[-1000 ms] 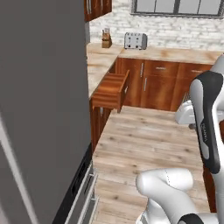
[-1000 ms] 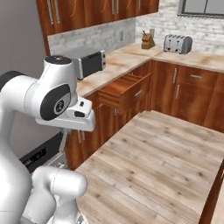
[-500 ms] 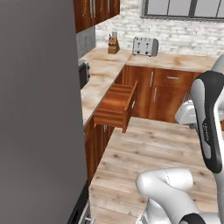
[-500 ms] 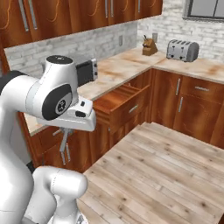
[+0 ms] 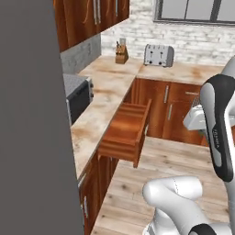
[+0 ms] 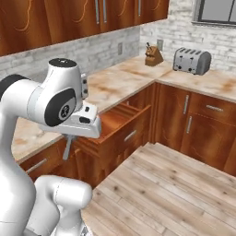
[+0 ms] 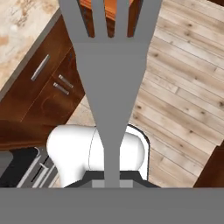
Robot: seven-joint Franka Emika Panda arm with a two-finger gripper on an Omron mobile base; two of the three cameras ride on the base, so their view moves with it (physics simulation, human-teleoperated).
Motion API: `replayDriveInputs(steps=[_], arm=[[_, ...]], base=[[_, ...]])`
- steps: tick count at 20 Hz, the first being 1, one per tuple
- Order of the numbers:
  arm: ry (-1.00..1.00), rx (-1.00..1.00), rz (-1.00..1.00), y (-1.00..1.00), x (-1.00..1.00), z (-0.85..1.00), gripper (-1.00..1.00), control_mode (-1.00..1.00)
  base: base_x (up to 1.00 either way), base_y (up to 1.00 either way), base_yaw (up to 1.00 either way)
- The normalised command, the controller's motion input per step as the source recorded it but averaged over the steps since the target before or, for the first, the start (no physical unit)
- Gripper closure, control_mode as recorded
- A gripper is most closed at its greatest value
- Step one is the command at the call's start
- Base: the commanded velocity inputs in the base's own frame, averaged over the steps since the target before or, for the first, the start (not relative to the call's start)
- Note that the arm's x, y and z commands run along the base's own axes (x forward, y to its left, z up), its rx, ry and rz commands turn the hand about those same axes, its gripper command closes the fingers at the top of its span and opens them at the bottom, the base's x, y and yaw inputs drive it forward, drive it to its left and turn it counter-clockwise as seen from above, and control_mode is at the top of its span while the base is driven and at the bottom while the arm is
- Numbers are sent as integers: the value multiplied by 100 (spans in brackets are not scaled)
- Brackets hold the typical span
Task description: Pick up the metallic utensils from the counter and place them in the open drawer. Make sure not to pick up any wooden utensils.
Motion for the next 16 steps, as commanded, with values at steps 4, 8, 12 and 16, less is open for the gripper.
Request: replayDriveInputs(steps=[4, 8, 12, 16], arm=[[0, 0, 0, 0, 0, 0, 100, 100], [0, 0, 0, 0, 0, 0, 100, 100], [0, 0, 0, 0, 0, 0, 100, 100], [0, 0, 0, 0, 0, 0, 100, 100]], base=[[100, 16, -8], [83, 40, -17], [18, 32, -12], [0, 2, -1]])
